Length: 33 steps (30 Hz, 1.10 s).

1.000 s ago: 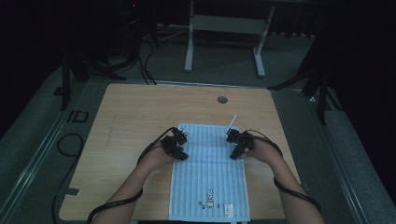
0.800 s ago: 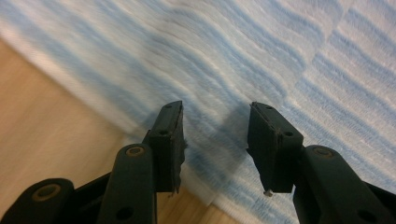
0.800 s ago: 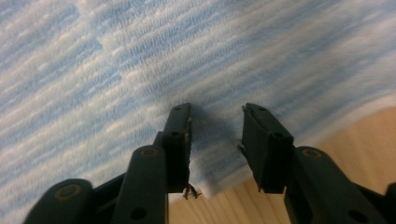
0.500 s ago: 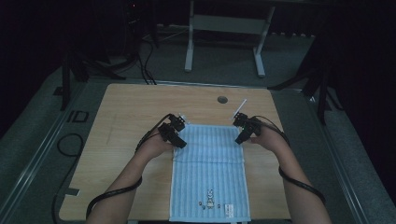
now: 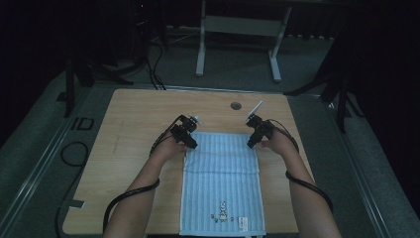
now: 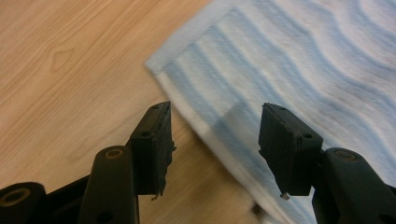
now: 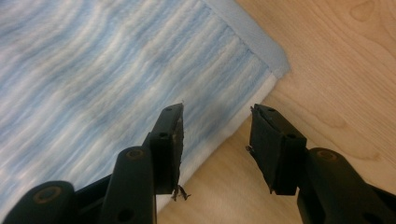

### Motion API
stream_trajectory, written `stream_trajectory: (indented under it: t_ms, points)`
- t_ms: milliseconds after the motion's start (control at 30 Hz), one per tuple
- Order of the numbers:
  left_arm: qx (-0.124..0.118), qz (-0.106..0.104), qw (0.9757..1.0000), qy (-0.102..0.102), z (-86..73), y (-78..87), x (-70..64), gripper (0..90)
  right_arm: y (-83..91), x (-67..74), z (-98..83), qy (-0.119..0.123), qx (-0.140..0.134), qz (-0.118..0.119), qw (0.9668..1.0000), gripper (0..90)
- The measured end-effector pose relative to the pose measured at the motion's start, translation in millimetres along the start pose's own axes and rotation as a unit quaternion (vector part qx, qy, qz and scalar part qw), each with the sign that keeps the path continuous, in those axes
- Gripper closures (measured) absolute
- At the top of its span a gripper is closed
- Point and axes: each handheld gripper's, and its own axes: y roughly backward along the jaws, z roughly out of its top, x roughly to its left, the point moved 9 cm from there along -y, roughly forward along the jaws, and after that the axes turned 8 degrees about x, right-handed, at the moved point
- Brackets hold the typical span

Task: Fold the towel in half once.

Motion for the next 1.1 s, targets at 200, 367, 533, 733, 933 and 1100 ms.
stream_trajectory:
  t_ms: [200,367,533,733,933,1100]
  points:
    - [0.002,0.004,0.9998,0.021,-1.4,-9.2,10.9,43.1,-13.4,-6.1,4.7,-0.028,-0.006,0.001,0.9996,53.5]
    - [0.004,0.000,0.9998,0.022,-1.4,-16.2,11.9,43.2,-25.8,-8.1,5.8,-0.042,-0.003,0.007,0.9991,53.3]
    - [0.000,-0.008,0.9996,0.026,-1.0,-17.6,11.5,45.9,-25.3,-4.2,7.9,-0.027,0.006,0.006,0.9996,61.2]
    - [-0.017,-0.033,0.9992,0.016,1.2,-17.6,3.7,58.2,-24.9,6.5,11.2,0.004,0.019,0.007,0.9998,82.5]
    - [-0.021,-0.052,0.9984,-0.006,4.4,-16.9,-9.9,86.5,-25.0,9.2,12.0,0.006,0.018,0.005,0.9998,86.4]
    - [-0.032,-0.052,0.9981,-0.009,6.9,-4.2,-9.9,87.6,-14.4,6.3,9.7,0.005,0.007,0.001,1.0000,87.0]
